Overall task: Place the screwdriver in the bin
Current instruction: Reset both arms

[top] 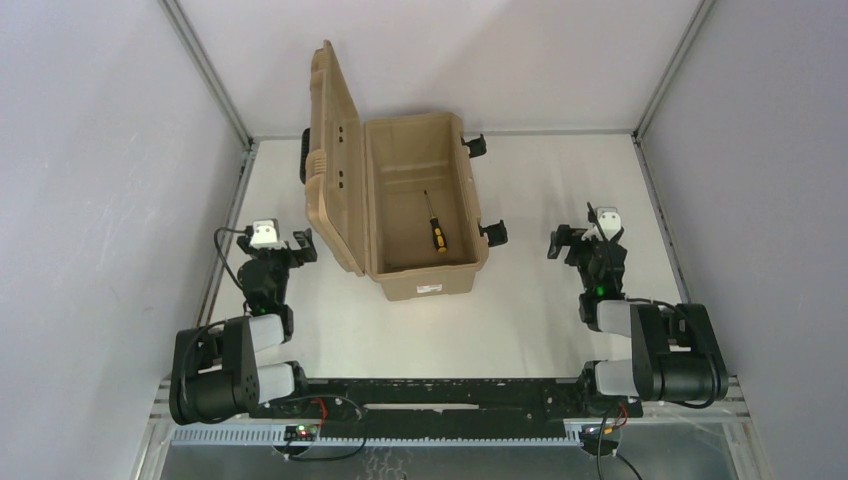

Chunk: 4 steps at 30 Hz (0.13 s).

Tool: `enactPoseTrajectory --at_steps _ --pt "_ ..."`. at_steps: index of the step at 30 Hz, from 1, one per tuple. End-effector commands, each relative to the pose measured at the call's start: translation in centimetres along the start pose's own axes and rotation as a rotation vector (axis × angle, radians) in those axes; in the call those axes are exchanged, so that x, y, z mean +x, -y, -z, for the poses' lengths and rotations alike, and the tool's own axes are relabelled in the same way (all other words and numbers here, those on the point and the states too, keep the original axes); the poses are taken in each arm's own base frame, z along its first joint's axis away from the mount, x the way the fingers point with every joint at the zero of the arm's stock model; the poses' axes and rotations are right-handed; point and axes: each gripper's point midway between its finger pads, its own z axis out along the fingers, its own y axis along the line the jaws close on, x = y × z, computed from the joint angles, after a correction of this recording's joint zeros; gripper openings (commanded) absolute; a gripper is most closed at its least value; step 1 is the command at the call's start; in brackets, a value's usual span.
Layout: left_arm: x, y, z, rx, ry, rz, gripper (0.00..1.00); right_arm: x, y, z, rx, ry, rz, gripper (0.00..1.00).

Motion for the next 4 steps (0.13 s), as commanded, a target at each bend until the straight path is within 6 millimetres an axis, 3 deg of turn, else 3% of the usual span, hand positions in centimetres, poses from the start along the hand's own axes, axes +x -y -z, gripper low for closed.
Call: enactPoseTrajectory --at_steps 1,4 --pt "-1.25 0.42 0.3 0.017 0.069 -0.001 1.0 -1.5 0.03 -0.72 -0.01 0.037 -0.024 1.0" --pt "-1.23 0.46 0.29 0.018 0.068 0.0 1.0 -1.48 0.05 -0.69 -0.009 0.037 -0.025 1.0"
